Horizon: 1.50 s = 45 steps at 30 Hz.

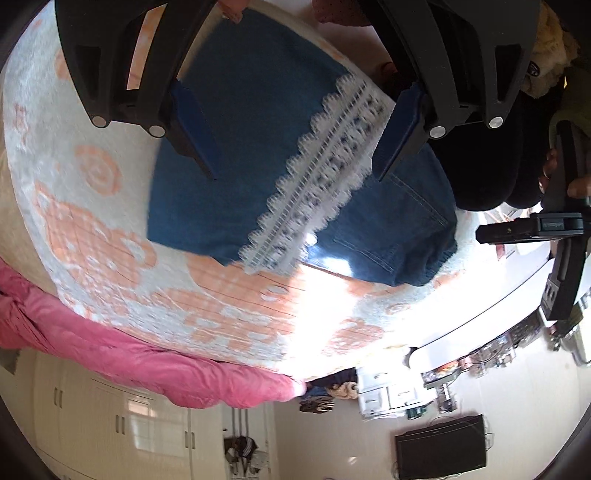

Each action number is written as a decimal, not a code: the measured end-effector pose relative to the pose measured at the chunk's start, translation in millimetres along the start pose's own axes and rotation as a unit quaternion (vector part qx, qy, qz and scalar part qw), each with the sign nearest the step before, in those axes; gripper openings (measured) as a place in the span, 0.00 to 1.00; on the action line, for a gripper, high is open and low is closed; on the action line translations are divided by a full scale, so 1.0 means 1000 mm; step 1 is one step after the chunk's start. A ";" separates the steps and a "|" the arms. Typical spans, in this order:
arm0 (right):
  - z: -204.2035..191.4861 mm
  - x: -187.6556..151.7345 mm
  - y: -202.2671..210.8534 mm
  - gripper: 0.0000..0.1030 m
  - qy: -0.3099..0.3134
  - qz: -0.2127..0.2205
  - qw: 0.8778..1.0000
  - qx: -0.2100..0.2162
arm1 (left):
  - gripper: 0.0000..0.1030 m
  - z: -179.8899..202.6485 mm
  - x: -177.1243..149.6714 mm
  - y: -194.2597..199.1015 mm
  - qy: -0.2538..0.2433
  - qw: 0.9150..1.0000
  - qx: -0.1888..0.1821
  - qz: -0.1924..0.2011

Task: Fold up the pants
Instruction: 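Grasp the elastic waistband with the right tool and lift it up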

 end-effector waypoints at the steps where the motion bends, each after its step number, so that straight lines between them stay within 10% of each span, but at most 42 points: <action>1: -0.005 0.005 -0.005 0.80 0.002 -0.001 1.000 0.007 | 0.91 -0.004 0.001 0.000 0.004 1.000 0.002 0.000; 15: -0.089 0.090 -0.083 0.80 0.084 -0.054 0.987 0.126 | 0.79 -0.003 0.005 -0.039 0.001 0.999 -0.015 -0.044; 21: -0.118 0.093 -0.123 0.80 0.144 -0.100 0.975 0.137 | 0.49 0.002 -0.004 -0.059 0.015 0.996 -0.052 -0.070; 33: -0.153 0.078 -0.179 0.80 0.169 -0.171 0.949 0.202 | 0.49 0.002 -0.012 -0.058 0.021 0.996 -0.061 -0.069; 38: -0.151 0.078 -0.167 0.42 0.146 -0.157 0.948 0.236 | 0.51 -0.001 -0.008 -0.058 0.027 0.995 -0.063 -0.068; 45: -0.110 0.104 -0.107 0.31 0.102 -0.089 0.952 0.273 | 0.74 0.020 -0.016 -0.047 0.022 0.994 -0.082 -0.064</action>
Point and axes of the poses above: each gripper's, at about its wrist camera, not at the fingertips, and y roughly against the way its jaws point, z to its right, x to its top, the point moved 8 cm from there along -y, roughly the way its jaws point, and after that the axes turned 3 degrees about -x, right-handed, at the moved point
